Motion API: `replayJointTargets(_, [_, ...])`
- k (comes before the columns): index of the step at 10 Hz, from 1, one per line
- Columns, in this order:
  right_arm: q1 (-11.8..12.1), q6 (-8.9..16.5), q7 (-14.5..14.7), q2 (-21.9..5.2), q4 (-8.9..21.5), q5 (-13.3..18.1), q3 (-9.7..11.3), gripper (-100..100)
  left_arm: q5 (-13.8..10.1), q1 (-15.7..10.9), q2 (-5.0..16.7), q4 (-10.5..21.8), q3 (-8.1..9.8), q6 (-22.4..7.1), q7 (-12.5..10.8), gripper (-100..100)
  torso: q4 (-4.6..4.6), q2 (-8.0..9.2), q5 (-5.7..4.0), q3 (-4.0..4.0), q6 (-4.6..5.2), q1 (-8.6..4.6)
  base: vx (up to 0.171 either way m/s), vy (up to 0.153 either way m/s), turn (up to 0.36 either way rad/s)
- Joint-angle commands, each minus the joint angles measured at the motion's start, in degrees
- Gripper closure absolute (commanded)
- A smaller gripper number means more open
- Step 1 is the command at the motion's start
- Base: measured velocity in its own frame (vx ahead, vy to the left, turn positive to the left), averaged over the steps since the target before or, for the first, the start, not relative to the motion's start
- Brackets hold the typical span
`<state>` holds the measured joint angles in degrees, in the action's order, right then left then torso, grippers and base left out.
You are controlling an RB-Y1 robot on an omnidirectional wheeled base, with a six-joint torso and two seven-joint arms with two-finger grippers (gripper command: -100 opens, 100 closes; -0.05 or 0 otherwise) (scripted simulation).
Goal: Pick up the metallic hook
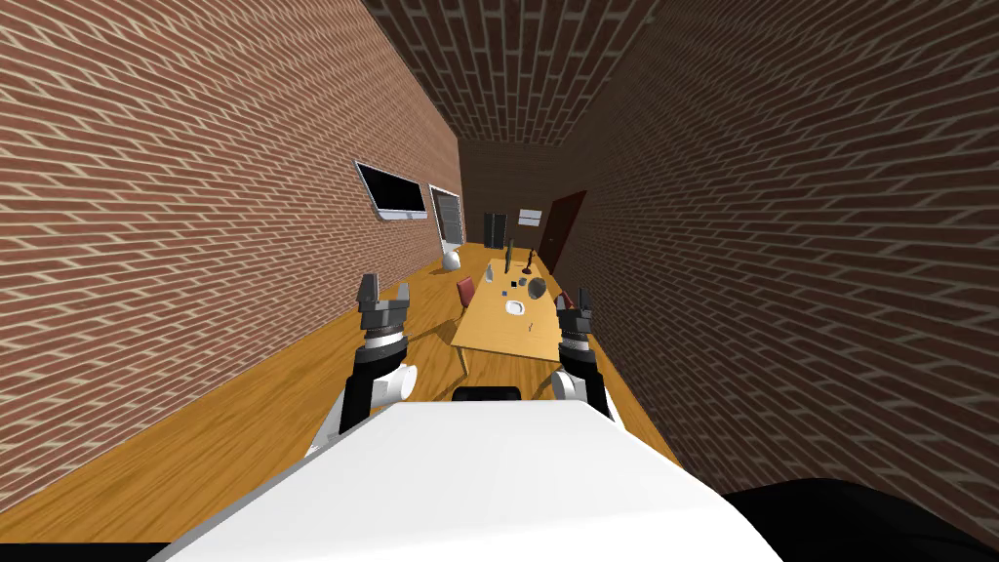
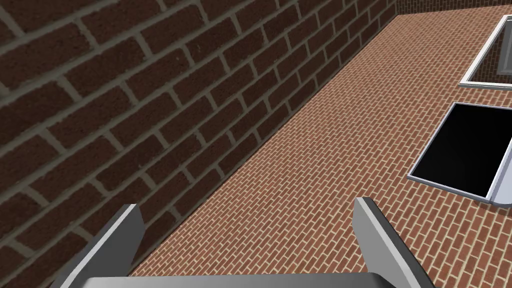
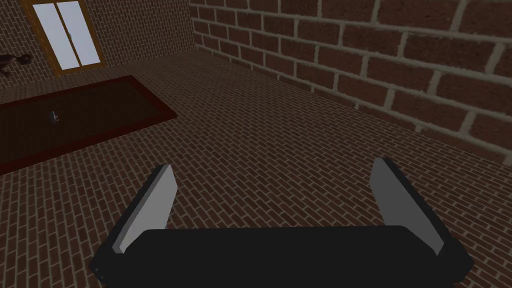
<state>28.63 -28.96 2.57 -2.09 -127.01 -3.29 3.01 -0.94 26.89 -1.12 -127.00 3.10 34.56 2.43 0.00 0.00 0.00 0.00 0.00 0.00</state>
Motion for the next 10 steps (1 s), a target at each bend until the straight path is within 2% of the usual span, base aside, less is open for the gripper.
replayJointTargets(1, [0.09, -0.34, -2.13, -0.66, 1.35, -0.99, 0.19, -100, 0.0, 0.0, 0.0, 0.0, 0.0, 0.0, 0.0, 0, 0.0, 0.0, 0.0, 0.0, 0.0, 0.0, -0.018, -0.016, 0.149])
replayJointTargets(4, [0.17, -1.27, -6.94, -1.75, 4.62, -3.35, 0.37, -100, 0.0, -0.01, 0.0, 0.0, 0.0, 0.0, 0.0, 0, 0.03, 0.15, -0.04, 0.09, -0.02, -0.2, -0.043, -0.046, 0.188])
replayJointTargets(5, [0.17, -1.27, -7.23, -1.75, 4.62, -3.35, 0.37, -100, 0.0, -0.01, 0.0, 0.0, 0.0, 0.0, 0.0, 0, 0.03, 0.16, -0.05, 0.09, -0.01, -0.2, -0.031, -0.027, 0.063])
replayJointTargets(7, [0.1, -2.18, -11.04, -2.46, 7.75, -5.52, 0.34, -100, 0.0, -0.01, 0.0, 0.0, 0.0, 0.0, 0.0, 0, 0.02, 0.1, -0.03, 0.06, -0.02, -0.11, -0.035, -0.029, 0.222])
replayJointTargets(8, [0.1, -2.18, -11.96, -2.46, 7.75, -5.52, 0.34, -100, 0.0, -0.01, 0.0, 0.0, 0.0, 0.0, 0.0, 0, 0.03, 0.14, -0.03, 0.08, -0.03, -0.16, -0.032, -0.032, 0.086])
replayJointTargets(9, [0.02, -2.71, -14.01, -2.81, 9.57, -6.75, 0.25, -100, 0.0, 0.0, 0.0, 0.0, 0.01, 0.0, 0.0, 0, 0.03, 0.11, -0.03, 0.07, 0.02, -0.14, -0.029, -0.019, 0.151])
replayJointTargets(10, [0.02, -2.71, -14.64, -2.81, 9.57, -6.75, 0.25, -100, 0.0, -0.01, 0.0, 0.0, 0.0, 0.0, 0.0, 0, 0.02, 0.1, -0.03, 0.06, -0.01, -0.12, -0.023, -0.02, 0.096])
